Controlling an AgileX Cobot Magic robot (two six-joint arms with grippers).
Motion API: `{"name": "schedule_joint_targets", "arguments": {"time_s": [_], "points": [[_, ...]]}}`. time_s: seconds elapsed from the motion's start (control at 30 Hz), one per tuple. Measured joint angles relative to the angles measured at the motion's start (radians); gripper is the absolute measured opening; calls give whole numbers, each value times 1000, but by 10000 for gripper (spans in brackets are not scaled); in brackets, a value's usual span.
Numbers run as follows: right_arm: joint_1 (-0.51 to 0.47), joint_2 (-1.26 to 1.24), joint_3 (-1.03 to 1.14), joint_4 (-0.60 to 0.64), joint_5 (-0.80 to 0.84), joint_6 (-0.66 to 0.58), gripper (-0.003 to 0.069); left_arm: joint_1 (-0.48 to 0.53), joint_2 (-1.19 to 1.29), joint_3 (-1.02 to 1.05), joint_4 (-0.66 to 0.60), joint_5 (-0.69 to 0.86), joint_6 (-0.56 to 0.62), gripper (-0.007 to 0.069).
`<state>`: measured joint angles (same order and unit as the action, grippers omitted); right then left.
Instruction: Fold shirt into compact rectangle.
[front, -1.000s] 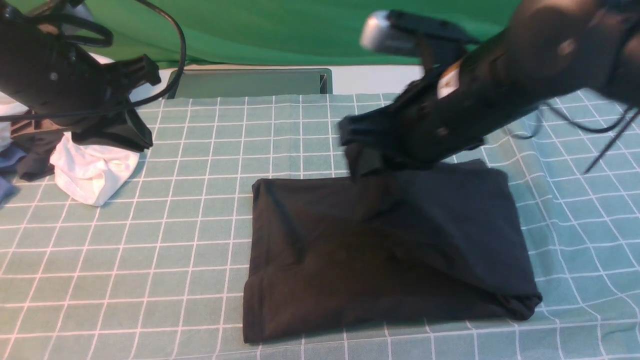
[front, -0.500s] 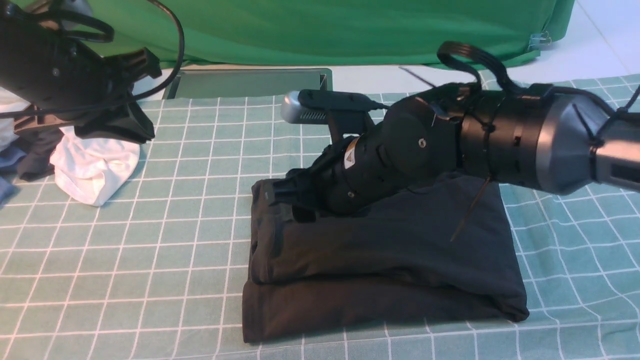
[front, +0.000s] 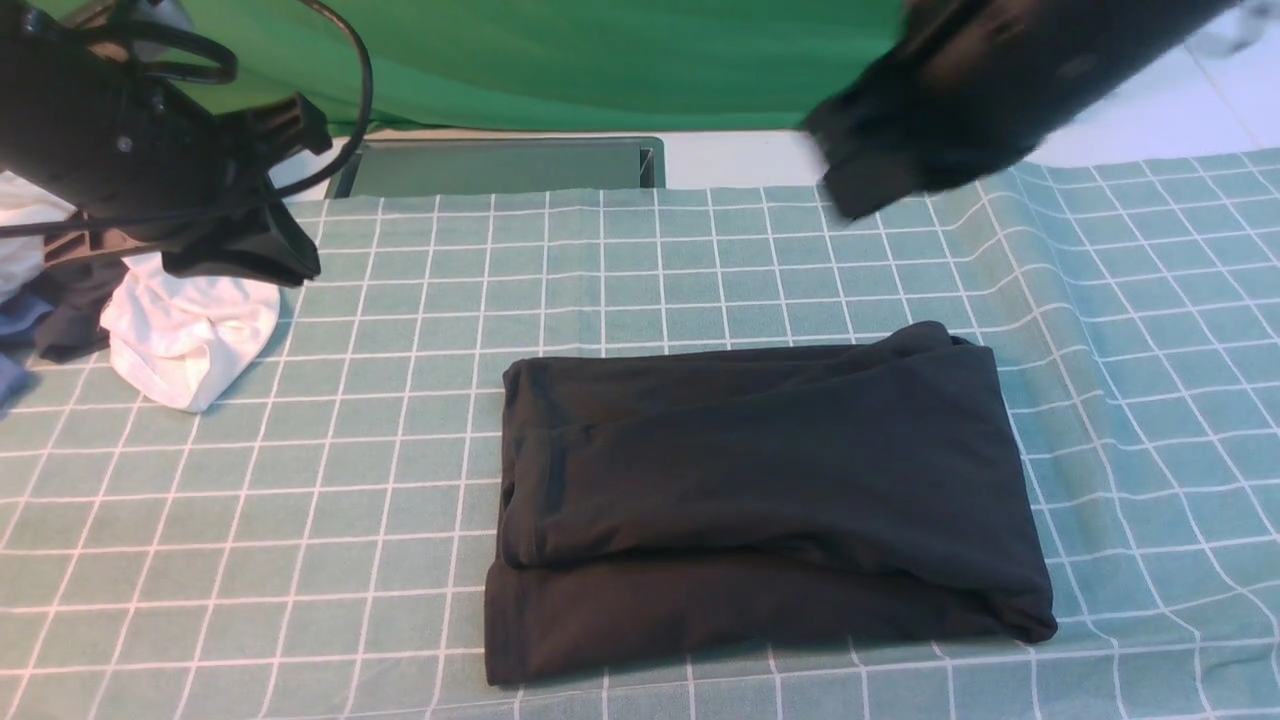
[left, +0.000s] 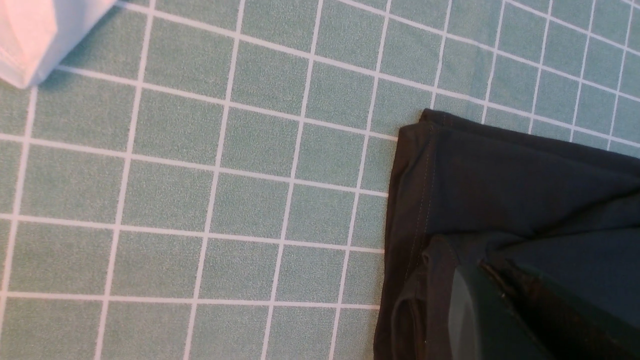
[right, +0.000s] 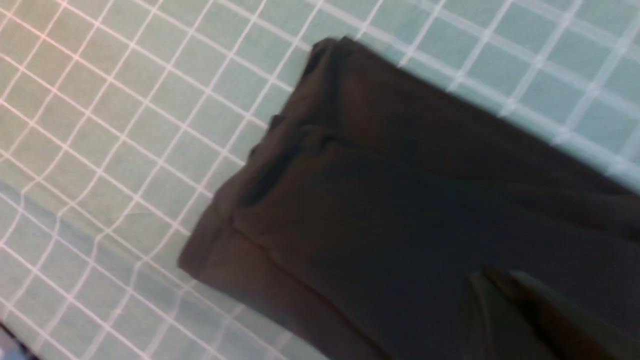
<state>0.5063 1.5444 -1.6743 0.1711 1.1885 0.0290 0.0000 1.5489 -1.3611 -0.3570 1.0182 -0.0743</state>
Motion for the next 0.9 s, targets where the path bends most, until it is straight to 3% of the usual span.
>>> {"name": "schedule_joint_targets", "arguments": {"time_s": [0.23, 0.47, 0.73, 0.9], "points": [[-14, -327, 65, -100, 18, -29, 39, 0, 7, 0, 1, -1, -1, 17], [-14, -695, 296, -171, 12, -29, 48, 0, 7, 0, 4, -4, -3, 17], [-14, -1071, 600, -180, -152, -72, 50, 0, 7, 0, 13, -11, -3, 17], [-14, -1181, 710, -180, -96, -70, 55, 0, 7, 0, 16, -17, -3, 17]]}}
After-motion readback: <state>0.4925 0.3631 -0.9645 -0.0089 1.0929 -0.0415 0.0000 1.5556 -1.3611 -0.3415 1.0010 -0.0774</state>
